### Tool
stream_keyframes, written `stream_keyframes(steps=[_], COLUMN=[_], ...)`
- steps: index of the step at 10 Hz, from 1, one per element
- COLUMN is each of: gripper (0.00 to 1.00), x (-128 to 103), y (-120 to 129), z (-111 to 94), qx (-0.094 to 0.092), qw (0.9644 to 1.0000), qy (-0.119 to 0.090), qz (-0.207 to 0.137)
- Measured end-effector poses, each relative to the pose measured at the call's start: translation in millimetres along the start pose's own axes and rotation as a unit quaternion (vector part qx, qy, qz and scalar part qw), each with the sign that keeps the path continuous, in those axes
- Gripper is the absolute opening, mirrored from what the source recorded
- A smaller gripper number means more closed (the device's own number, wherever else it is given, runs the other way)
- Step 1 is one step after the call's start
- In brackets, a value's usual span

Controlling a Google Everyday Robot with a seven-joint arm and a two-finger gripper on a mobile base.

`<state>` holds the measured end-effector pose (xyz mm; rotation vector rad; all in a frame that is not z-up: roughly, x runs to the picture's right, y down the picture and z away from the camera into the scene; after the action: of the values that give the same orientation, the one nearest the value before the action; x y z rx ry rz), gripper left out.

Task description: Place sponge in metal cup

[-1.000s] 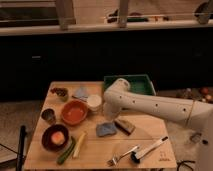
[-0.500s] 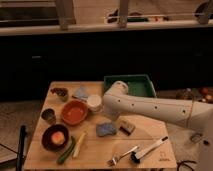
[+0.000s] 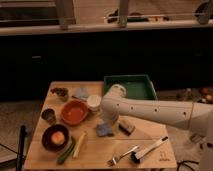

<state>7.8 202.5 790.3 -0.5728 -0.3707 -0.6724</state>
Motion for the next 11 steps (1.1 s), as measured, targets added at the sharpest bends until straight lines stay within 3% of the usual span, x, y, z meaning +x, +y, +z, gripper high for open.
stream_keyframes(steps=[4, 5, 8, 11], gripper=[0.80, 0.74, 0.42, 0.12], x=[-2, 1, 9, 13], y=[-1, 0, 3, 2], z=[21, 26, 38, 48], qx=[0.001, 0.002, 0.005, 0.007], qw=[0.9975, 0.9963, 0.9941, 0.9944], qy=[-0.028, -0.030, -0.037, -0.043], qz=[0.066, 0.081, 0.102, 0.097])
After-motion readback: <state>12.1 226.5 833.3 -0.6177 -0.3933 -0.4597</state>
